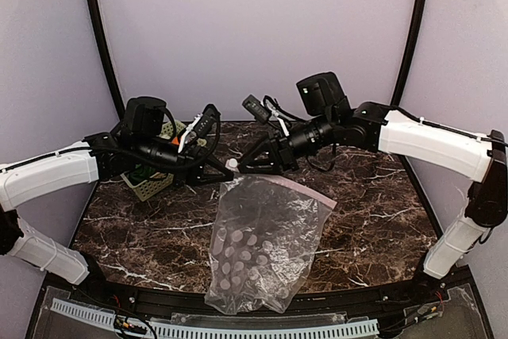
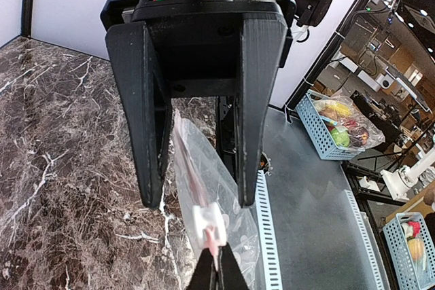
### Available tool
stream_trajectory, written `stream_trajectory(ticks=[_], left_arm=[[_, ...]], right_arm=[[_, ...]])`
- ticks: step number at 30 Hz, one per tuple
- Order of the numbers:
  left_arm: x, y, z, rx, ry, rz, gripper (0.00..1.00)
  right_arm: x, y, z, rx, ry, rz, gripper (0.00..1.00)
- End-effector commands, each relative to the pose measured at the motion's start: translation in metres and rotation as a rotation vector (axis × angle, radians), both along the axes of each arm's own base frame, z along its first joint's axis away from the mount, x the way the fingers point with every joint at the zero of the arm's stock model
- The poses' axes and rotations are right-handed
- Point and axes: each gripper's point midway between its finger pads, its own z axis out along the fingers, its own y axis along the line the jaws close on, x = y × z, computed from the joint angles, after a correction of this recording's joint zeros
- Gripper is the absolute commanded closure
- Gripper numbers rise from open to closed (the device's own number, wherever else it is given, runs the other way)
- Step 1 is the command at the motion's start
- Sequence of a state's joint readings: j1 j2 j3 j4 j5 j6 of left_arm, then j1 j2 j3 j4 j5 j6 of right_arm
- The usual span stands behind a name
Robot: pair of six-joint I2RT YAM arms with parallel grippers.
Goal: Place the food in the zip-top bag and seal the zipper
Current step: Hold the zipper from the zipper food storage bag.
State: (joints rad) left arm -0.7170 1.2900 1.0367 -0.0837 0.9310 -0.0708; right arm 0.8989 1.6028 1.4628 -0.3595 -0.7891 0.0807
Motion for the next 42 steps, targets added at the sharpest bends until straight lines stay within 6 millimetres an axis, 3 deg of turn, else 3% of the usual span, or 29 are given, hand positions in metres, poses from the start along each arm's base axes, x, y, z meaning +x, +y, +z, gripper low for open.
stream_trajectory(ticks=[1, 23, 30, 42], left_arm=[[-0.006, 0.003, 0.001, -0.010, -0.011, -0.022, 0.99], [-0.005, 0.003, -0.002, -0.001, -0.009, -0.018, 0.99], [-0.003, 0.003, -0.002, 0.005, -0.020, -0.003, 0.99], [0.002, 0.007, 0.007, -0.013, -0.065, 0.054, 0.99]], right_arm=[[-0.007, 0.009, 0.022, 0.079, -0.032, 0.055, 0.65], [-0.010, 0.020, 0.021, 0.099, -0.014, 0.082, 0.84], [-0.007, 0.020, 0.021, 0.095, -0.018, 0.067, 1.00], [-0.003, 0.017, 0.012, 0.068, -0.019, 0.027, 1.00]])
